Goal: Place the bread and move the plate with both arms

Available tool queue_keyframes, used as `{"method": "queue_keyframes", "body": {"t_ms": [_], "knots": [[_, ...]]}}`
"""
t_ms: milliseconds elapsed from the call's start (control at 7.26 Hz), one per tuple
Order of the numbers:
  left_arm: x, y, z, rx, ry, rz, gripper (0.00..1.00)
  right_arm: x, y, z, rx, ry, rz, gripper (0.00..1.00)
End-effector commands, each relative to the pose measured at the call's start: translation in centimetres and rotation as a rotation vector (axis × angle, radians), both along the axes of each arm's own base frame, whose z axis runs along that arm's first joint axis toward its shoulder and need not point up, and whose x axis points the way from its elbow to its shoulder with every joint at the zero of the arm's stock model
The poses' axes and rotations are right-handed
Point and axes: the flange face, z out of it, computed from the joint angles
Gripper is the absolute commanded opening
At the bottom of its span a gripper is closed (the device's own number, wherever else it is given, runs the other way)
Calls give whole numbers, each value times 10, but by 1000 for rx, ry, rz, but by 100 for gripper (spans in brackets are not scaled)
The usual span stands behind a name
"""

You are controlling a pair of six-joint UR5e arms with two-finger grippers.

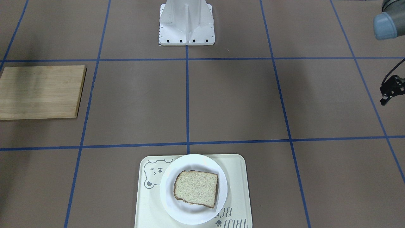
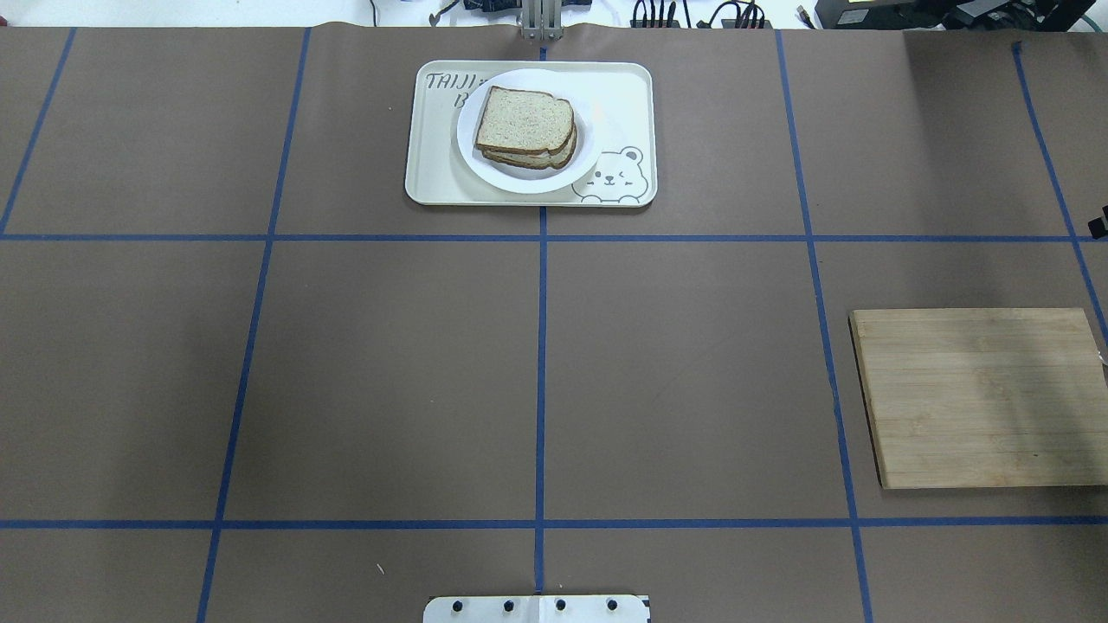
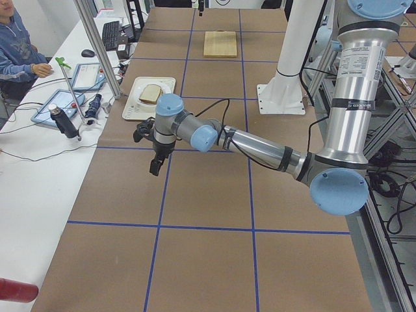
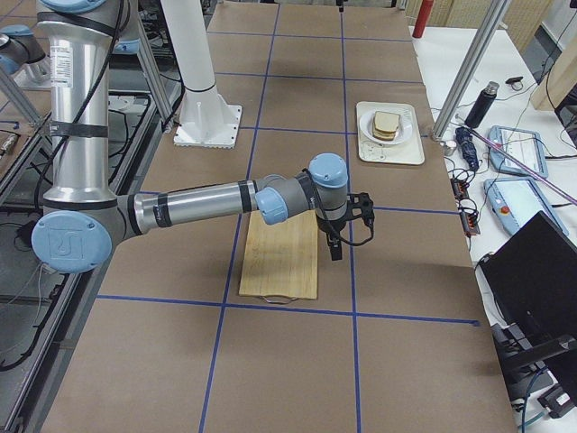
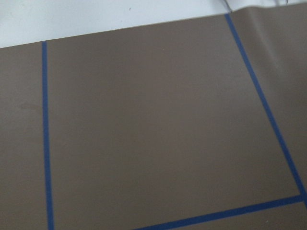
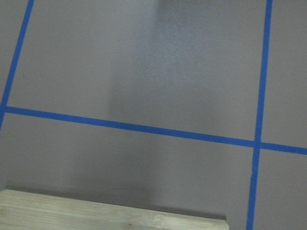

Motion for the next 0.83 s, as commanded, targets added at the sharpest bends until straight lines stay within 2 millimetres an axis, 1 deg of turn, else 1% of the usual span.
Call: {"method": "queue_keyframes", "body": {"t_ms": [0,138,276,413,551,689], "knots": [[-11,32,31,-143,2,122,98,11,3,10,-34,20,-38,100],[-9,43,57,-210,43,129,98,10,2,7,-73,17,-41,100],[-9,43,68,-235,41,127,98,5,5,-3,-93,20,-52,100],[-8,43,66,-244,61,124,98,3,8,-5,-115,19,-58,100],[-3,44,60,-279,126,104,98,0,8,-5,-122,15,-67,100],[-1,44,58,-271,163,113,98,-3,8,-3,-127,16,-71,100]]}}
